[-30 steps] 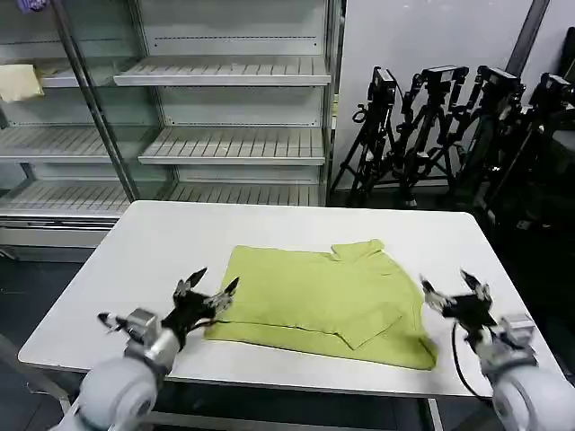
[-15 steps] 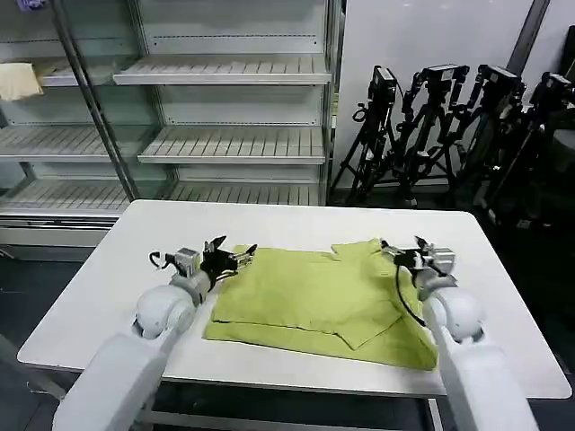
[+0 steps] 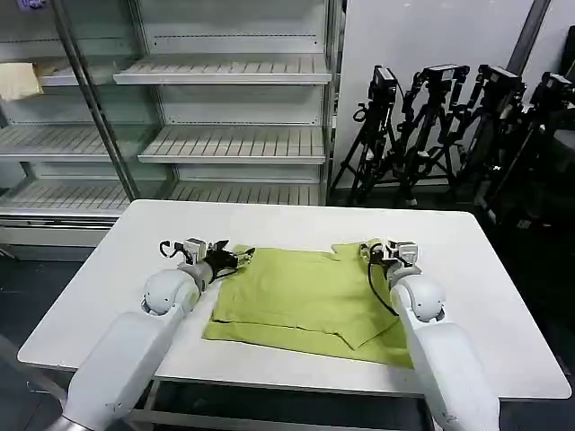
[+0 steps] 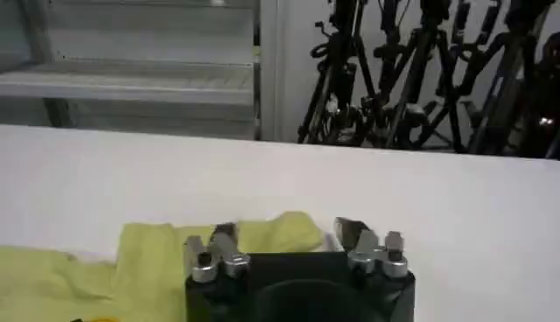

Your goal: Fold and organize the clothes.

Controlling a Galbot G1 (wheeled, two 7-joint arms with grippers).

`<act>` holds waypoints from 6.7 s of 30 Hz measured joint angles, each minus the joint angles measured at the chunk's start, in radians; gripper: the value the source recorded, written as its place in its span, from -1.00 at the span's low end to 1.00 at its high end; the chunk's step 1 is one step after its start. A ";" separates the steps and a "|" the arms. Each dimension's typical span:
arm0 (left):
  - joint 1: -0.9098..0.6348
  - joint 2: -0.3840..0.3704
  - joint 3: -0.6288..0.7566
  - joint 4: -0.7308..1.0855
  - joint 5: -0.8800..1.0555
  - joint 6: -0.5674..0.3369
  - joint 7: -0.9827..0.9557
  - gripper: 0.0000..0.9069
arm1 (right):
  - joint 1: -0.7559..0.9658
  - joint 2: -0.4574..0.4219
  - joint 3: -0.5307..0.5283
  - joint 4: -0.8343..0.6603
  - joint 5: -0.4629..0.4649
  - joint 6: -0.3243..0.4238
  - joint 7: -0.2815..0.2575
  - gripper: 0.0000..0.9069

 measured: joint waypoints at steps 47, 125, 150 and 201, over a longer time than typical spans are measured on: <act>0.394 0.108 -0.256 -0.445 -0.074 0.012 -0.001 -0.98 | -0.508 -0.132 0.192 0.639 0.077 0.005 -0.016 -1.00; 0.579 0.049 -0.256 -0.533 -0.106 0.019 -0.326 -1.00 | -0.973 -0.064 0.373 0.993 -0.099 0.075 -0.143 1.00; 0.656 0.181 -0.498 -0.812 -0.013 0.020 -0.241 -1.00 | -0.992 -0.066 0.407 1.004 -0.099 0.081 -0.144 1.00; 0.486 -0.041 -0.094 -0.728 0.071 -0.018 -0.302 1.00 | -0.971 -0.074 0.413 0.992 -0.095 0.079 -0.145 1.00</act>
